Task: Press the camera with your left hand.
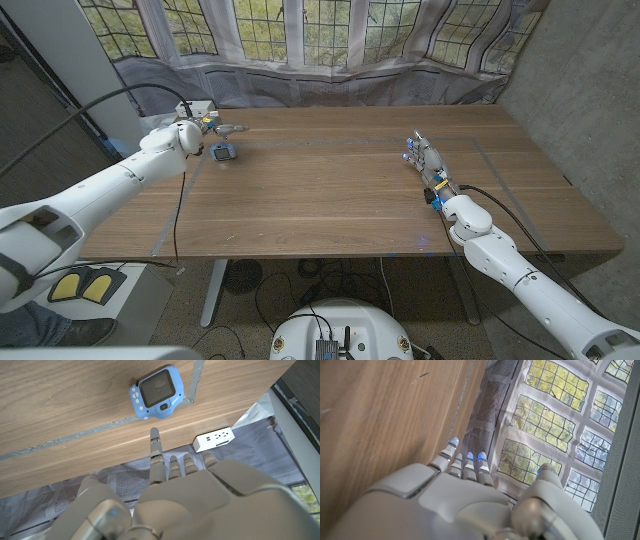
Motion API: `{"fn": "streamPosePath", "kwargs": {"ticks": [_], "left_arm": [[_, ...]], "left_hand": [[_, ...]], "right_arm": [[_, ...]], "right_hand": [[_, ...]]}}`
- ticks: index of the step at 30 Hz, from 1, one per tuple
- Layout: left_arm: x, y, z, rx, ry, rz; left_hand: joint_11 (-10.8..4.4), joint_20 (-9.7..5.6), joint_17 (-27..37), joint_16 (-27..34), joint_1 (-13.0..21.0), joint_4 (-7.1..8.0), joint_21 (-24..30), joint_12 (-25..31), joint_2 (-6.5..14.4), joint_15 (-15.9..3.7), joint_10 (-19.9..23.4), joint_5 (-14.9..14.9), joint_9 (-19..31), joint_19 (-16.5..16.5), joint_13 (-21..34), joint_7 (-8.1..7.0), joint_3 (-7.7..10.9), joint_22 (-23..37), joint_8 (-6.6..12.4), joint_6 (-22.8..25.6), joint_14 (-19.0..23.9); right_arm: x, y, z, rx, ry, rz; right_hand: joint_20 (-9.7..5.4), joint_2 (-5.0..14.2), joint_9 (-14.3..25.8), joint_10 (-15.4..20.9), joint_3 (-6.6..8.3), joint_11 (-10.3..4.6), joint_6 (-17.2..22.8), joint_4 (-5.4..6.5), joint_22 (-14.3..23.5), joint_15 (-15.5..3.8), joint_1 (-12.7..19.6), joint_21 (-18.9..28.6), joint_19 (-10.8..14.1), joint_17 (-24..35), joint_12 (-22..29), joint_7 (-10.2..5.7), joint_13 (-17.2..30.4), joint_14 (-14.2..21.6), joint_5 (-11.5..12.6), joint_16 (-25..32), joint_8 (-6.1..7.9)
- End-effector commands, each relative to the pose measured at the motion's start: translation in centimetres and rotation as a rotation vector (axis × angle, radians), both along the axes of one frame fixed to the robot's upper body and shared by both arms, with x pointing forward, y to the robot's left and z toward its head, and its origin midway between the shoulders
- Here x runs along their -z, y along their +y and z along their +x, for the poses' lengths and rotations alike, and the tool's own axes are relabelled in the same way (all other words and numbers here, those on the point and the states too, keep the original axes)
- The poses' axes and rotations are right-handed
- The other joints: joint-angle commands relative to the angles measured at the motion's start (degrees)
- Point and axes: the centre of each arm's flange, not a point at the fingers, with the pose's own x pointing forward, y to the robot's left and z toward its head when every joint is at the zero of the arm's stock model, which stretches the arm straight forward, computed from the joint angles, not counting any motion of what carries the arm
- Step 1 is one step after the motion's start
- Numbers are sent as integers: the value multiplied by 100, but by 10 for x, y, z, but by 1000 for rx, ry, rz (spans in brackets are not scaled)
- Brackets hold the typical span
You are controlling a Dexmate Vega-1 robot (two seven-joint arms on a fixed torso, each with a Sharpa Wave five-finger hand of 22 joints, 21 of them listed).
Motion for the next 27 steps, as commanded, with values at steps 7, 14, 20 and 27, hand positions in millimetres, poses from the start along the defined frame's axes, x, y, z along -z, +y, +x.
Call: {"fn": "streamPosePath", "kwargs": {"ticks": [7,14,20,27], "left_arm": [[1,-8,12,-1,29,19],[1,-13,13,1,35,31],[2,-14,11,-13,33,40],[1,-12,11,-26,28,28]], "left_hand": [[-49,8,11,37,-27,7,59,29,-42,1,59,42,18,-35,-2,-68,-50,18,-34,52,33],[-47,8,10,47,-24,7,63,32,-44,3,58,50,19,-42,-2,-96,-60,18,-45,54,61],[-50,7,10,68,-20,7,70,40,-46,6,69,62,19,-48,-2,-124,-73,18,-31,134,123],[-70,7,9,74,-16,7,75,42,-45,0,68,70,20,-51,-3,-107,-82,18,-44,134,150]], "right_arm": [[0,-2,4,-2,-5,9],[0,-4,5,-1,-8,7],[0,-6,5,-2,1,13],[-1,-7,6,-4,1,2]], "right_hand": [[49,16,22,16,17,50,62,-23,24,41,-36,-16,3,30,-19,-6,28,19,29,-16,19],[50,16,22,20,17,65,71,-23,24,41,-38,-17,2,30,-17,-8,29,17,29,-19,20],[52,16,22,26,16,68,80,-24,24,40,-41,-17,2,30,-15,-11,29,17,30,-20,20],[58,21,22,23,17,63,76,-22,24,43,-44,-18,2,32,-16,-13,29,18,30,-20,15]]}}
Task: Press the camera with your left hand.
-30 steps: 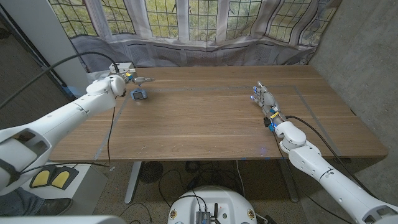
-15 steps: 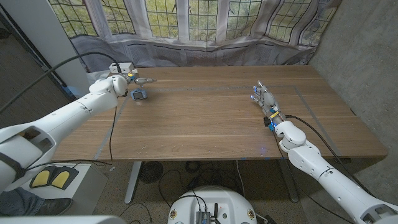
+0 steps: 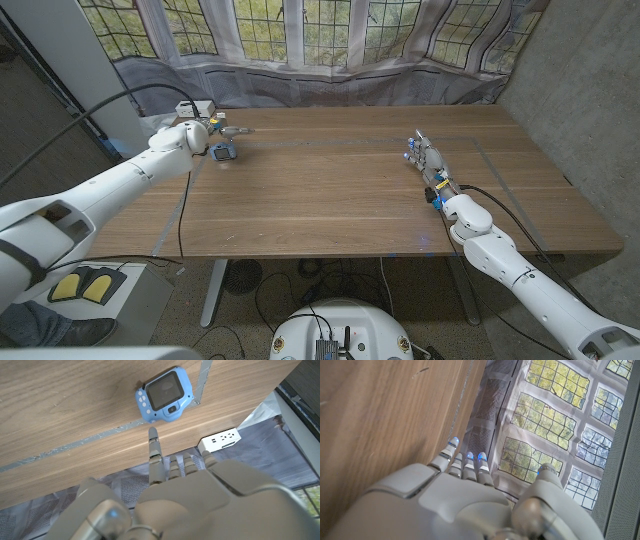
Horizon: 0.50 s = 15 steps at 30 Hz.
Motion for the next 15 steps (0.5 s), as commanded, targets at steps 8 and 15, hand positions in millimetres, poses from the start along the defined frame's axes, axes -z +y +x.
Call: {"fn": "streamPosePath", "kwargs": {"ticks": [8,15], "left_arm": [[2,-4,3,-6,7,3],[4,0,1,-21,7,3]], "left_hand": [[-12,21,9,38,20,7,37,19,-11,9,5,51,20,-28,-2,-47,-42,19,-21,8,56],[-21,21,9,37,27,7,40,18,-6,3,-3,59,20,-33,-2,-61,-48,19,-41,-19,66]], "right_arm": [[-1,-3,2,-3,4,-3],[0,-4,1,6,6,-8]], "right_hand": [[41,21,23,1,17,41,45,-20,24,51,-48,-19,24,33,-17,18,30,15,31,-22,11],[45,23,23,4,17,39,44,-20,24,49,-51,-19,26,34,-16,13,30,13,31,-23,8]]}}
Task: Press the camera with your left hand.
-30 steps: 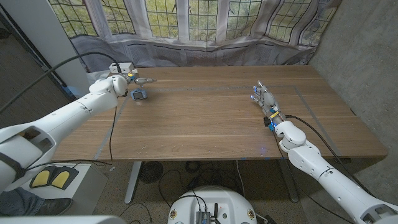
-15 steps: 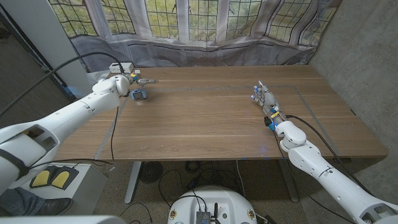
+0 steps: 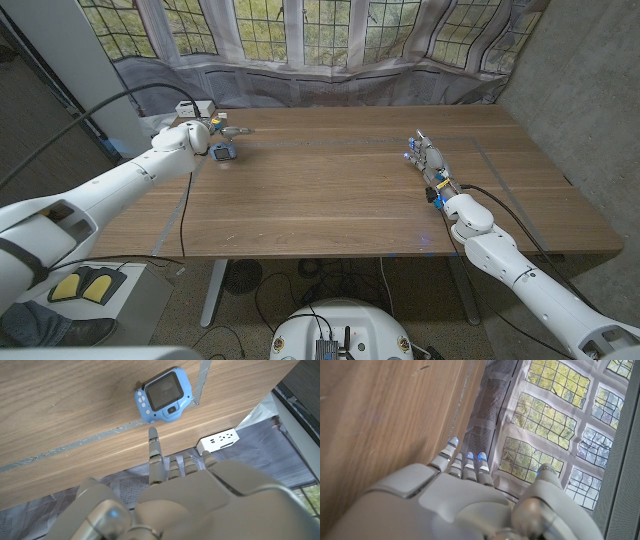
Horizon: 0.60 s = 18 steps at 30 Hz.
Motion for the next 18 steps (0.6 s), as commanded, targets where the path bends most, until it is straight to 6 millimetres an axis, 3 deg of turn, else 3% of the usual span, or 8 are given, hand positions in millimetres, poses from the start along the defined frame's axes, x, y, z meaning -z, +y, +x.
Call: {"fn": "streamPosePath", "kwargs": {"ticks": [1,18], "left_arm": [[3,4,-1,-16,5,0],[10,7,0,-5,16,-14]], "left_hand": [[-24,22,9,36,28,0,40,19,-5,34,-2,39,6,-34,-2,-47,-8,19,-42,-4,36],[-27,21,10,46,45,0,49,28,11,58,8,55,7,-35,-2,-71,-19,19,-48,25,94]], "right_arm": [[1,-2,-1,7,7,2],[2,2,-1,4,6,-4]], "right_hand": [[14,2,23,4,17,41,46,-20,25,46,-30,-19,15,34,-16,18,30,13,31,-23,9],[20,2,24,12,15,51,55,-20,25,56,-39,-20,14,36,-14,14,31,17,31,-24,6]]}}
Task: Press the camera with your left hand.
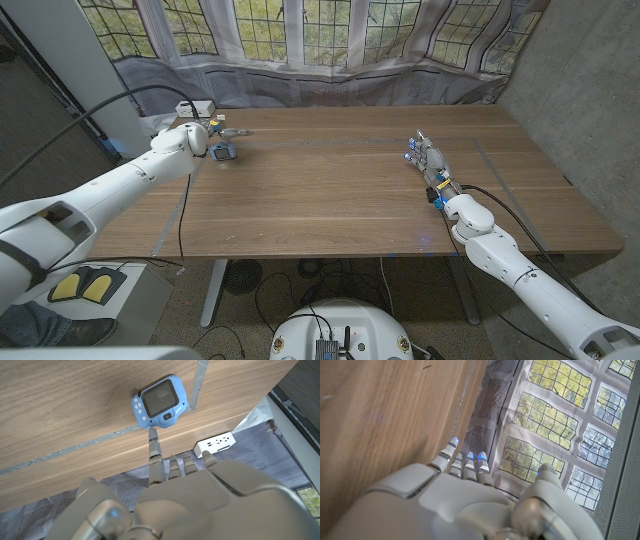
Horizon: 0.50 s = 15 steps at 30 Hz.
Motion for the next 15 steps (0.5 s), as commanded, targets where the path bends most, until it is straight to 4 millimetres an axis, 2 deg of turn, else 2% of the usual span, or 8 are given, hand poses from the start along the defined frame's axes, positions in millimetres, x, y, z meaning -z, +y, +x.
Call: {"fn": "streamPosePath", "kwargs": {"ticks": [1,15], "left_arm": [[5,1,1,7,8,-6],[5,2,-4,15,-2,-11]], "left_hand": [[-27,21,10,24,47,-1,50,28,13,0,9,35,7,-35,-2,-51,-21,19,-23,35,32],[-29,20,10,22,64,-2,56,28,30,3,-1,46,8,-34,-2,-79,-25,19,-35,35,50]], "right_arm": [[1,3,-1,-1,2,-3],[2,4,-3,-3,-3,3]], "right_hand": [[18,2,24,-6,15,31,33,-20,25,57,-40,-20,14,6,-13,-8,31,17,31,-24,5],[21,2,25,5,15,25,40,-22,25,63,-42,-20,15,7,-9,-10,32,20,32,-24,5]]}}
